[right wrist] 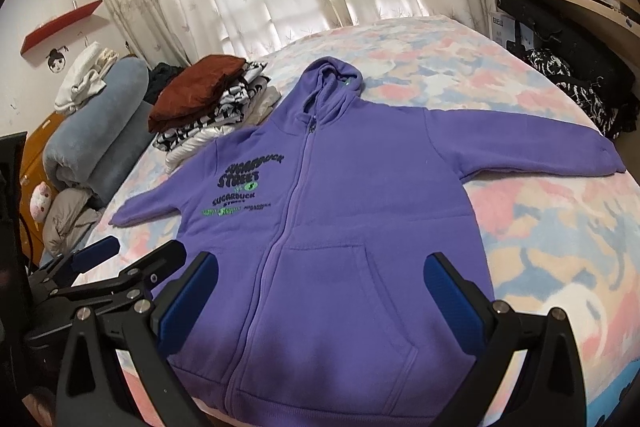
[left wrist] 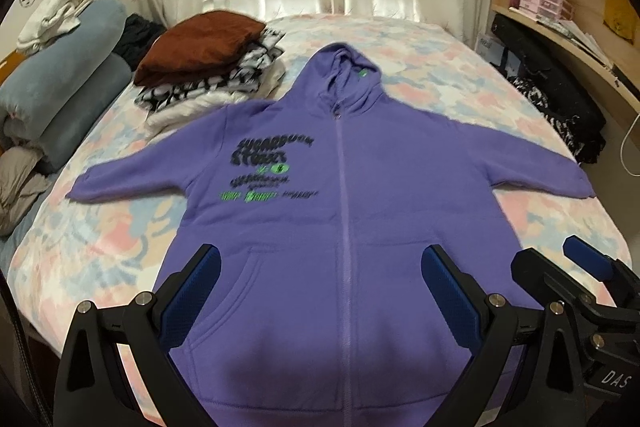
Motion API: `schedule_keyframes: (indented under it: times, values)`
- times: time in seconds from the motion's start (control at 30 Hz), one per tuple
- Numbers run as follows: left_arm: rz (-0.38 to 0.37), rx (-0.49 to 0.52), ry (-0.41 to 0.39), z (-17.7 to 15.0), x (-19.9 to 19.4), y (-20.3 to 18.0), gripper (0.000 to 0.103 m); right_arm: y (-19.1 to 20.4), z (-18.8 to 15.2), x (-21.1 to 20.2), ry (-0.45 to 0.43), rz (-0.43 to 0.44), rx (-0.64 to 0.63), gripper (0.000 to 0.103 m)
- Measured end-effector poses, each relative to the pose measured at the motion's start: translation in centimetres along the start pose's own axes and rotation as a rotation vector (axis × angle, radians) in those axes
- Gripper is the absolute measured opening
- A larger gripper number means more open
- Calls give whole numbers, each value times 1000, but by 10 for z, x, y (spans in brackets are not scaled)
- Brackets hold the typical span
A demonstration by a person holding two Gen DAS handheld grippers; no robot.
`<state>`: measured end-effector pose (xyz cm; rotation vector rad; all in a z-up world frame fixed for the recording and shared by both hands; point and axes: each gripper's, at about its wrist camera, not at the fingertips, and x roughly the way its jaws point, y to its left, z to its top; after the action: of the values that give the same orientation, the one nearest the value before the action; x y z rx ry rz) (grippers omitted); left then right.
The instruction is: Fold large clothes
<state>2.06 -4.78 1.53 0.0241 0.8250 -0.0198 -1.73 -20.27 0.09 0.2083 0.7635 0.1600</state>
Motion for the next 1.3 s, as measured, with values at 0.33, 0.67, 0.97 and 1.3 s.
schedule_keyframes:
  times: [0.33, 0.67, 0.97, 1.3]
  values:
    - [-108, 43, -73, 48, -9, -40, 100, -38, 41, -21, -102, 2, 18, 103]
    - [-208, 75, -191, 96, -5, -95, 100, -95, 90, -56, -237, -49, 18, 103]
    - [-293, 82, -154, 133, 27, -149, 100, -161, 125, -67, -316, -171, 8, 103]
    - [-272, 97, -77, 143, 106, -208, 100, -242, 134, -29, -196, -294, 74, 103]
